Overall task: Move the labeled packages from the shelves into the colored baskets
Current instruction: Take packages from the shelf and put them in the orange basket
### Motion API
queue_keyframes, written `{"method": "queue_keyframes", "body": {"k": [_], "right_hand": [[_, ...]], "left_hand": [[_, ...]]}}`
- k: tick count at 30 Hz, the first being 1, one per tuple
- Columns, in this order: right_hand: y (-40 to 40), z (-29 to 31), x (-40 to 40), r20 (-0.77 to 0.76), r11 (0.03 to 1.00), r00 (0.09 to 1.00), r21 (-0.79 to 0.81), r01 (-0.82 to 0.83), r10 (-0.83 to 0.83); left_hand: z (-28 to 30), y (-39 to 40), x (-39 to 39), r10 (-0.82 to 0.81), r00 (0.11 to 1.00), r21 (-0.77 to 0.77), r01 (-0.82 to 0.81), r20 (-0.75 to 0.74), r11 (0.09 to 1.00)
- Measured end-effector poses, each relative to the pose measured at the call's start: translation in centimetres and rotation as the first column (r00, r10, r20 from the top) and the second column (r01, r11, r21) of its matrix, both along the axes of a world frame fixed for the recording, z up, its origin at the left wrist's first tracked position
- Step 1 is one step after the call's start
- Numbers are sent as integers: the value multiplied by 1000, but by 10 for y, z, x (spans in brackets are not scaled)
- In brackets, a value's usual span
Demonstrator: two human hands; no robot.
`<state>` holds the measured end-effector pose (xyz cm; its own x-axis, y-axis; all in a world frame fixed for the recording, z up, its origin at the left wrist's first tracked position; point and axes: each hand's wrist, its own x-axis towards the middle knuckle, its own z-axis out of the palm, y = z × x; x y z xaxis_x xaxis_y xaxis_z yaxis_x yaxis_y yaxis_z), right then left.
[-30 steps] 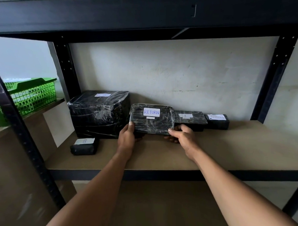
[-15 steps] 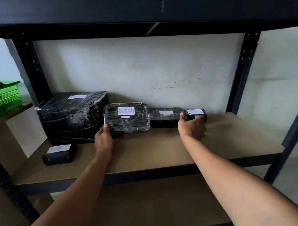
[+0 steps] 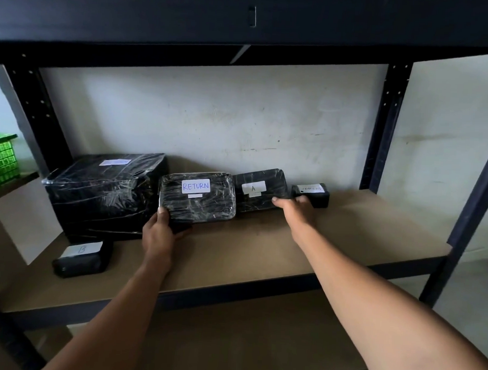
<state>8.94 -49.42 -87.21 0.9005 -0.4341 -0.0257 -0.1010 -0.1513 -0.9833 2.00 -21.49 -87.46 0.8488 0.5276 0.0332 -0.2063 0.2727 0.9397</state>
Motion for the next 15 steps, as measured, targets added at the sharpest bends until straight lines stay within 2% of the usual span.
{"method": "queue_keyframes", "body": {"k": [2, 5, 9, 11, 15], "right_hand": [[-4, 0, -2, 88, 992, 994, 106, -68, 59], [-14, -3, -6, 198, 948, 978, 296, -119, 60], [-30, -5, -14, 274, 762, 962, 618, -193, 22], [-34, -4, -17, 288, 689, 957, 691, -220, 17], [-32, -2, -24, 351, 675, 935, 680, -287, 44]], "left_hand": [[1, 0, -1, 4, 1000, -15, -4, -6, 1000], [2, 0, -2, -11, 1000, -29, 11, -3, 1000], [-1, 3, 0, -17, 1000, -57, 17, -3, 998], [-3, 4, 2, -12, 1000, -64, 12, -10, 998], [-4, 6, 4, -28, 1000, -84, 27, -5, 996]]}}
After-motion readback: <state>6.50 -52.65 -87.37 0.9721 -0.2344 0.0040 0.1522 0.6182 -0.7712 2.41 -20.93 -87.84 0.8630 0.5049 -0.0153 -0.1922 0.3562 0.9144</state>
